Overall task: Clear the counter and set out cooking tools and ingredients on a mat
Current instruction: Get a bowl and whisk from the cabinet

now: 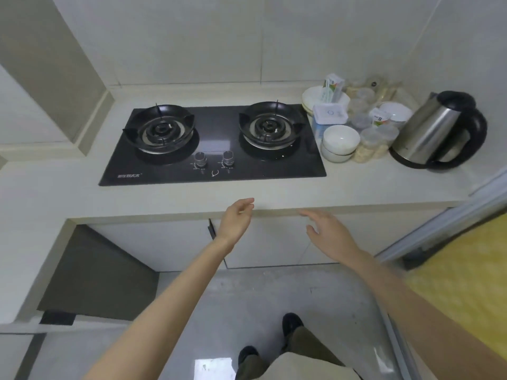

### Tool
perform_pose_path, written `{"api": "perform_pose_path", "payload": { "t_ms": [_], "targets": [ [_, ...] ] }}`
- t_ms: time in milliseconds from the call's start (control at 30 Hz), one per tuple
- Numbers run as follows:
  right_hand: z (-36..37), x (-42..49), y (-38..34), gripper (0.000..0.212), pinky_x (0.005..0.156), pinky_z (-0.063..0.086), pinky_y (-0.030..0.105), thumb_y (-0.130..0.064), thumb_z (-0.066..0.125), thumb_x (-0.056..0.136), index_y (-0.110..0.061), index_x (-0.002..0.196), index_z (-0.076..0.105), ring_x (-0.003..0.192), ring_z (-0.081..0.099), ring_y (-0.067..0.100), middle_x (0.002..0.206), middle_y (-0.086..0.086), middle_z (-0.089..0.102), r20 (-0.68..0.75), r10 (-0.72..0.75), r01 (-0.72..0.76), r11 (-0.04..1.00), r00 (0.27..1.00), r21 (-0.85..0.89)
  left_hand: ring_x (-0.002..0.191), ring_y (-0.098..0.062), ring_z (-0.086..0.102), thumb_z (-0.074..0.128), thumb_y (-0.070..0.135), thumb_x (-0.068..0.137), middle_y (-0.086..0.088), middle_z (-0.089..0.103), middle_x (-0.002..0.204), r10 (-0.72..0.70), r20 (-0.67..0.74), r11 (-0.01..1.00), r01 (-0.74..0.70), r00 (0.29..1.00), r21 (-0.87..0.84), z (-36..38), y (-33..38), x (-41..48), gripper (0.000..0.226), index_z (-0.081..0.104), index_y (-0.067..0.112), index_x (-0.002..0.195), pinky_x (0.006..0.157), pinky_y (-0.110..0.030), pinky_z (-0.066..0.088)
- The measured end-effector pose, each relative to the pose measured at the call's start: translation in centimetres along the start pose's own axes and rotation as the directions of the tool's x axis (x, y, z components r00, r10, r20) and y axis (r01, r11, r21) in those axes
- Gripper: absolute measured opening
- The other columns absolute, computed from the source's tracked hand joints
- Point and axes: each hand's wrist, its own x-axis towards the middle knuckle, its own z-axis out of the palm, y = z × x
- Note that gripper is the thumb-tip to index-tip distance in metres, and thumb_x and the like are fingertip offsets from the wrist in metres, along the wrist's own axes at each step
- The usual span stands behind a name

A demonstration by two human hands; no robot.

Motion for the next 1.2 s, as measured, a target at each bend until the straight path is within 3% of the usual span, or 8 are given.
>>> {"api": "perform_pose_path", "payload": {
  "t_ms": [333, 533, 667, 733, 833, 900, 1033, 1200],
  "targets": [
    [0.2, 0.4, 11.2, 0.049, 0.1, 0.033, 0.021, -0.01, 0.046, 0.094, -0.018, 0.142, 0.04, 0.128, 0.045, 0.021, 0.146, 0.002, 0.043, 0.236, 0.353, -0.389, 0.913, 0.905, 0.126, 0.14, -0.017, 0.03, 0.045, 0.008, 0.095, -0.004, 0.036, 0.151, 0.082, 0.28, 0.901, -0.191, 0.957, 0.39, 11.1, 1.5, 3.9, 0.048, 0.041, 0.012, 0.142, 0.109, -0.017, 0.018],
    [0.9, 4.7, 15.4, 0.059, 0.095, 0.035, 0.021, -0.01, 0.048, 0.095, -0.021, 0.149, 0.025, 0.131, 0.042, 0.023, 0.153, 0.0, 0.031, 0.39, 0.431, -0.536, 0.815, 0.814, 0.218, 0.147, -0.018, 0.003, 0.041, 0.018, 0.097, 0.007, 0.01, 0.159, 0.048, 0.299, 0.68, -0.25, 0.953, 0.689, 15.1, 0.0, 6.5, 0.056, 0.024, 0.029, 0.149, 0.118, -0.048, 0.008],
    [1.7, 7.3, 16.9, 0.061, 0.09, 0.031, 0.016, -0.007, 0.049, 0.094, -0.018, 0.149, 0.023, 0.132, 0.04, 0.023, 0.151, 0.002, 0.032, 0.442, 0.415, -0.557, 0.789, 0.795, 0.261, 0.147, -0.019, 0.004, 0.041, 0.015, 0.097, 0.007, 0.011, 0.159, 0.067, 0.251, 0.683, -0.228, 0.966, 0.694, 16.6, -1.3, 7.4, 0.056, 0.025, 0.031, 0.148, 0.117, -0.045, 0.003],
    [2.3, 8.1, 17.7, 0.06, 0.081, 0.033, 0.013, -0.008, 0.051, 0.093, -0.018, 0.147, 0.027, 0.123, 0.048, 0.021, 0.141, 0.004, 0.04, 0.457, 0.42, -0.569, 0.781, 0.784, 0.257, 0.147, -0.022, 0.006, 0.042, 0.013, 0.096, 0.003, 0.016, 0.158, 0.101, 0.212, 0.69, -0.222, 0.972, 0.689, 17.4, -2.1, 7.6, 0.056, 0.028, 0.028, 0.148, 0.119, -0.042, 0.005],
    [3.5, 8.9, 18.7, 0.051, 0.053, 0.037, 0.01, -0.006, 0.05, 0.088, -0.019, 0.137, 0.038, 0.078, 0.052, 0.01, 0.117, 0.004, 0.049, 0.465, 0.405, -0.541, 0.816, 0.787, 0.205, 0.146, -0.024, 0.01, 0.044, 0.01, 0.094, 0.002, 0.022, 0.156, 0.154, 0.15, 0.694, -0.215, 0.977, 0.687, 18.2, -3.0, 7.6, 0.055, 0.033, 0.025, 0.147, 0.119, -0.042, 0.012],
    [4.2, 9.1, 19.2, 0.048, 0.049, 0.032, 0.015, -0.006, 0.05, 0.085, -0.017, 0.131, 0.04, 0.073, 0.048, 0.013, 0.109, 0.005, 0.048, 0.456, 0.411, -0.531, 0.83, 0.789, 0.171, 0.146, -0.025, 0.011, 0.045, 0.01, 0.093, 0.001, 0.023, 0.156, 0.182, 0.138, 0.662, -0.225, 0.974, 0.715, 18.4, -3.2, 7.6, 0.057, 0.032, 0.025, 0.147, 0.118, -0.044, 0.014],
    [4.7, 9.4, 20.2, 0.04, 0.055, 0.034, 0.023, -0.006, 0.053, 0.079, -0.017, 0.116, 0.043, 0.079, 0.047, 0.021, 0.104, 0.003, 0.049, 0.442, 0.381, -0.478, 0.869, 0.812, 0.127, 0.147, -0.024, -0.001, 0.041, 0.011, 0.095, 0.004, 0.006, 0.16, 0.152, 0.185, 0.485, -0.237, 0.971, 0.842, 18.5, -3.2, 7.2, 0.067, 0.01, 0.027, 0.152, 0.12, -0.042, 0.002],
    [5.0, 8.2, 21.0, 0.052, 0.082, 0.044, 0.031, -0.011, 0.053, 0.082, -0.02, 0.13, 0.035, 0.108, 0.051, 0.028, 0.121, 0.011, 0.048, 0.488, 0.387, -0.474, 0.878, 0.782, 0.063, 0.147, -0.02, -0.002, 0.04, 0.01, 0.095, 0.005, -0.005, 0.16, 0.123, 0.183, 0.472, -0.22, 0.975, 0.854, 18.5, -3.5, 5.7, 0.068, 0.005, 0.023, 0.152, 0.12, -0.038, 0.004]
  ]
}}
